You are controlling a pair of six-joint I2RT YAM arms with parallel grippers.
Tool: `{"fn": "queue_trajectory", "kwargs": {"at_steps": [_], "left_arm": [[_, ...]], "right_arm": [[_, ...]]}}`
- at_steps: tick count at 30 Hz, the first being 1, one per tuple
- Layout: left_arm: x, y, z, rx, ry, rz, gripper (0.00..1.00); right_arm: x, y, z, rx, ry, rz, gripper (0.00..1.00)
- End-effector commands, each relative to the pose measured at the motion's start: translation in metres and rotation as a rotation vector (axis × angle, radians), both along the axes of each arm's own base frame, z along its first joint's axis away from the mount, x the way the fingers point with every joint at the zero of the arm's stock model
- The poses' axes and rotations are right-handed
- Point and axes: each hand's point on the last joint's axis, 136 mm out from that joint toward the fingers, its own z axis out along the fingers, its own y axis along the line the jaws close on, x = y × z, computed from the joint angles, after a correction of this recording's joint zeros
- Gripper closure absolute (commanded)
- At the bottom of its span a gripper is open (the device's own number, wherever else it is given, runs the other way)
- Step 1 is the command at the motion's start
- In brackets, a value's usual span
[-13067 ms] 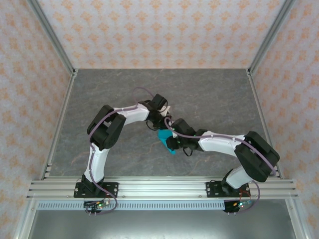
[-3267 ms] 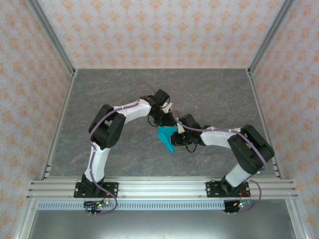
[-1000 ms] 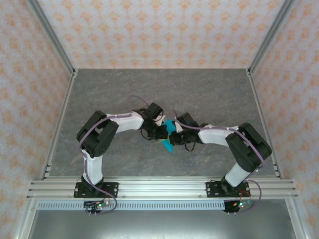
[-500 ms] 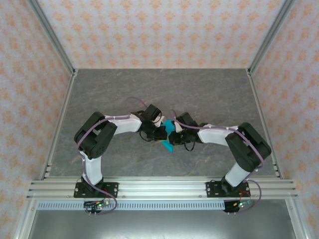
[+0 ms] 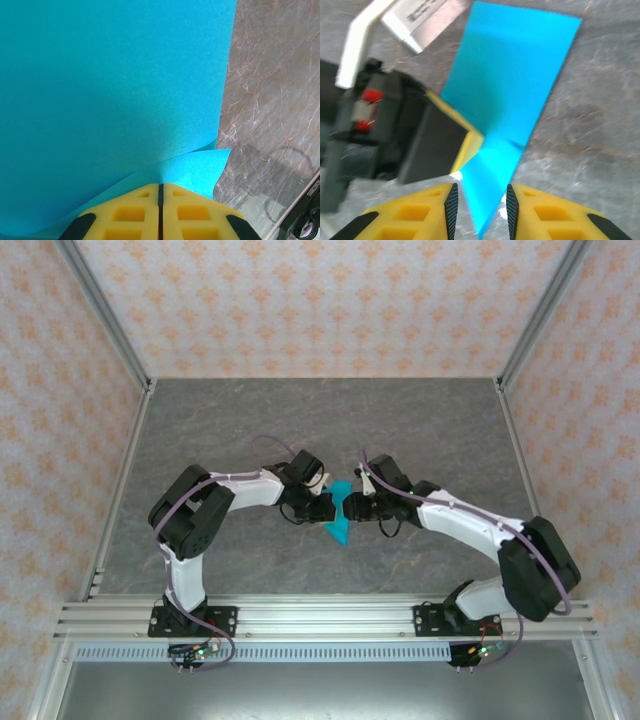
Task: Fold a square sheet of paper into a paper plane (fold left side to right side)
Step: Third fold the triangle at the center of the table.
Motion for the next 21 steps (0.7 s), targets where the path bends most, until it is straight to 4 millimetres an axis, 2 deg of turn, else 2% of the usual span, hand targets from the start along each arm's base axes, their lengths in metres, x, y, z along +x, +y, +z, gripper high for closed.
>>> {"fn": "queue_trajectory", "kwargs": {"at_steps": [1, 6, 8, 11, 21], "left_arm": [[-0.020, 0.024, -0.025, 0.134, 0.074, 0.022, 0.92], [-0.017, 0.022, -0.022, 0.123, 0.067, 0.027, 0.92], [-0.017, 0.021, -0.022, 0.122, 0.065, 0.025, 0.92], [-0.017, 0.022, -0.022, 0.125, 0.066, 0.025, 0.92], [-0.018, 0.022, -0.023, 0.127, 0.068, 0.023, 0.92]], "right_arm": [[-0.032, 0.019, -0.002, 0.162, 0.156, 0.028, 0.67], [-0.046, 0.045, -0.007, 0.308, 0.274, 0.019, 0.69], [-0.049, 0.050, -0.015, 0.305, 0.307, 0.024, 0.70], [-0.046, 0.046, -0.031, 0.255, 0.318, -0.012, 0.72], [-0.043, 0.041, -0.060, 0.183, 0.368, -0.060, 0.74]]}}
